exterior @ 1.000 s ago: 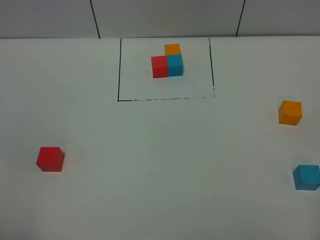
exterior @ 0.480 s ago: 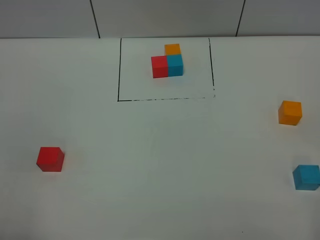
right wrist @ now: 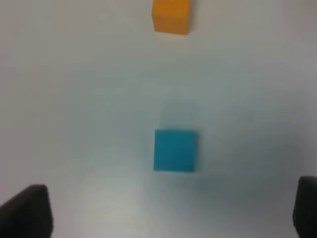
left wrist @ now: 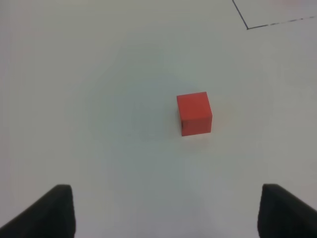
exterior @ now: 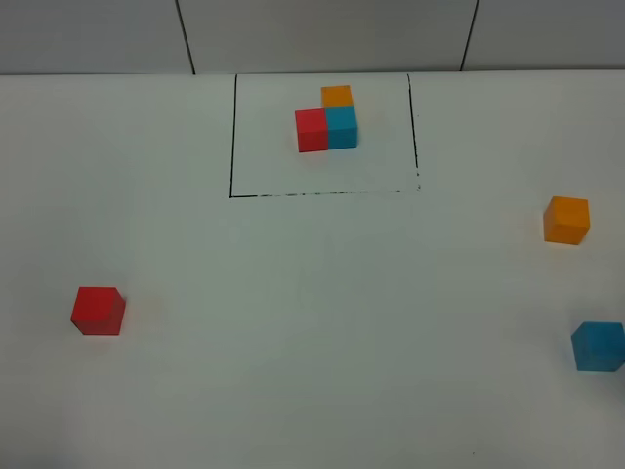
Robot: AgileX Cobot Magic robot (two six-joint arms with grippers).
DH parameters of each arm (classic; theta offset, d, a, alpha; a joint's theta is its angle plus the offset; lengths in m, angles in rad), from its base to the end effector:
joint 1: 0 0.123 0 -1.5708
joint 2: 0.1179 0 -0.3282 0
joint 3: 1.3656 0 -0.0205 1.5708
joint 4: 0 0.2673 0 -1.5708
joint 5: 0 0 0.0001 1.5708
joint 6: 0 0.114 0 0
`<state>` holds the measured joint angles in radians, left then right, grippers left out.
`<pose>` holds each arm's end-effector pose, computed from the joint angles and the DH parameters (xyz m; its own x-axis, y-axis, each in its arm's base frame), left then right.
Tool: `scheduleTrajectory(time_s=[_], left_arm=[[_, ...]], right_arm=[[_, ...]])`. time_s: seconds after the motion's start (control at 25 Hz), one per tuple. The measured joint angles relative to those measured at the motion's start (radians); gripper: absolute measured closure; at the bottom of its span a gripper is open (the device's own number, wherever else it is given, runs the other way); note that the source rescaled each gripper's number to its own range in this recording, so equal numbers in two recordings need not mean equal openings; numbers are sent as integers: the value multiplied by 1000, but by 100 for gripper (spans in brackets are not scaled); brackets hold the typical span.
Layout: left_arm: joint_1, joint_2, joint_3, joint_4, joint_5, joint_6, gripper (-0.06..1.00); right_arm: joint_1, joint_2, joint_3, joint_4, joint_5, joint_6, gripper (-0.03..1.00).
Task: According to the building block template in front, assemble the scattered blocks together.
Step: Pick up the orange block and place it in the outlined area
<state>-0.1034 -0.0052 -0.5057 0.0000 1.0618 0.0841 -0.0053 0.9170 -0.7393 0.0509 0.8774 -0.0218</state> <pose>-0.0148 0.0015 0.2763 -0.4345 0.1295 -0.8913 0.1402 0.9873 0.0751 0.1651 0.0036 0.3076 -0.8234 0.0151 -0.5673 -0.0081 0.9992 0.0383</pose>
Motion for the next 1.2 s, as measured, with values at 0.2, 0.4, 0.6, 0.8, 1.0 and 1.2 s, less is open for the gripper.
scheduleTrajectory(time_s=[0.2,0.4,0.6,0.8,1.0,1.2], left_arm=[[0,0,0,0,0,0,24],[0,0,0,0,0,0,24],[0,0,0,0,0,0,24],[0,0,0,0,0,0,24],[0,0,0,0,0,0,24],[0,0,0,0,0,0,24]], right_arm=[[0,276,-56,39,-170,-3,-3],[0,498,-145,75,-249,-4,-3],[0,679,-292,105,-216,-5,-3],[0,820,-390,107,-177,-7,-3],[0,915,-406,104,-223,-8,-3],[0,937,-406,103,-278,-25,-3]])
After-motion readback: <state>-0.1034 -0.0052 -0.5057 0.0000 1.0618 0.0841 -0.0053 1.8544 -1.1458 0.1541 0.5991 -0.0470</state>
